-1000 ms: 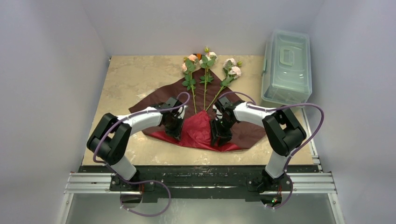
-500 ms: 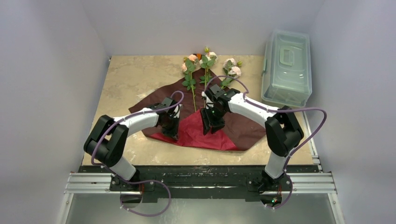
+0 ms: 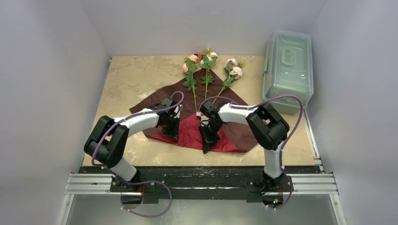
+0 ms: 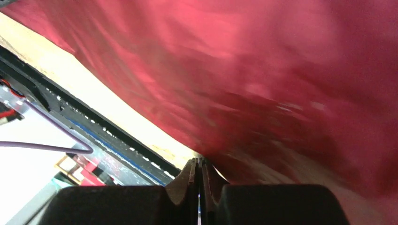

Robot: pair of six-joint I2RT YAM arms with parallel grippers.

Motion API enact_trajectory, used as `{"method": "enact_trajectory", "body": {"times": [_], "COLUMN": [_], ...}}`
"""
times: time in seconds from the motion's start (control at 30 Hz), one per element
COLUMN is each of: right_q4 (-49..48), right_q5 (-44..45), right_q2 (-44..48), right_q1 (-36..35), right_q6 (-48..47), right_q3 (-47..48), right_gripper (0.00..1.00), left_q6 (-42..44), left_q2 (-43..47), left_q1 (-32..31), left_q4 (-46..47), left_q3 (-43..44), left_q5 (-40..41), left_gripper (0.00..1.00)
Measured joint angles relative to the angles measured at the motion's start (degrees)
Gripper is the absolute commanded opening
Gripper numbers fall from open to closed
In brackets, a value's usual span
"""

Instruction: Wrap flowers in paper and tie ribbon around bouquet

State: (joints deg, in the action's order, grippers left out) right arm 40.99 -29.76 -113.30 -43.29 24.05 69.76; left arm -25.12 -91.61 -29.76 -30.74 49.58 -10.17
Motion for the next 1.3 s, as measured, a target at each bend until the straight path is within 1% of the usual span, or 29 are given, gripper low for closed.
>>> {"method": "enact_trajectory", "body": {"times": [0.07, 0.17, 0.3, 0.47, 0.57, 0.7, 0.8, 0.93, 1.1, 1.17, 1.23, 1.3], "right_q4": [-0.5, -0.2, 2.2, 3.0, 4.9, 7.1, 8.2, 10.0, 11.7, 13.0, 14.5, 14.9], "right_q5": [-0.4, -0.5, 2.2, 4.7, 8.7, 14.4, 17.2, 21.0, 25.8, 29.5, 30.9, 29.9], "right_q2": [1.4, 4.0, 6.0, 8.8, 10.9, 13.7, 15.4, 16.0, 17.0, 18.1, 19.8, 22.4], "right_q1": [1.9, 7.3, 12.7, 12.9, 13.3, 16.0, 18.5, 21.3, 22.0, 22.2, 22.4, 22.4], "right_q6": [-0.1, -0.5, -1.5, -1.4, -0.4, 3.1, 5.4, 7.9, 9.8, 9.7, 8.9, 7.8], "right_q3": [-2.5, -6.5, -8.3, -11.3, -12.9, -15.2, -16.8, -17.0, -16.9, -16.3, -14.1, -10.1], "right_gripper": [0.04, 0.01, 0.00, 0.00, 0.00, 0.00, 0.00, 0.00, 0.00, 0.00, 0.00, 0.00], "left_q6": [0.0, -0.4, -0.5, -0.7, -0.8, -0.8, -0.8, -0.8, -0.8, -0.8, -0.8, -0.8], "left_q2": [0.1, 0.6, 0.9, 0.9, 1.0, 1.1, 1.1, 1.1, 1.2, 1.2, 1.2, 1.2], "left_q1": [0.3, 0.7, 1.1, 1.6, 1.8, 2.0, 2.0, 2.2, 2.4, 2.4, 2.4, 2.4], "left_q4": [0.3, 1.1, 1.8, 2.0, 2.2, 2.5, 2.5, 2.6, 2.8, 2.9, 2.9, 2.9], "left_q3": [-0.3, -1.0, -1.6, -1.8, -1.9, -2.2, -2.2, -2.3, -2.5, -2.5, -2.5, -2.6], "left_q5": [-0.1, -0.5, -1.2, -1.8, -2.1, -2.4, -2.5, -2.7, -3.1, -3.1, -3.1, -3.1], "left_gripper": [0.08, 0.07, 0.06, 0.06, 0.06, 0.05, 0.05, 0.05, 0.04, 0.04, 0.04, 0.04]}}
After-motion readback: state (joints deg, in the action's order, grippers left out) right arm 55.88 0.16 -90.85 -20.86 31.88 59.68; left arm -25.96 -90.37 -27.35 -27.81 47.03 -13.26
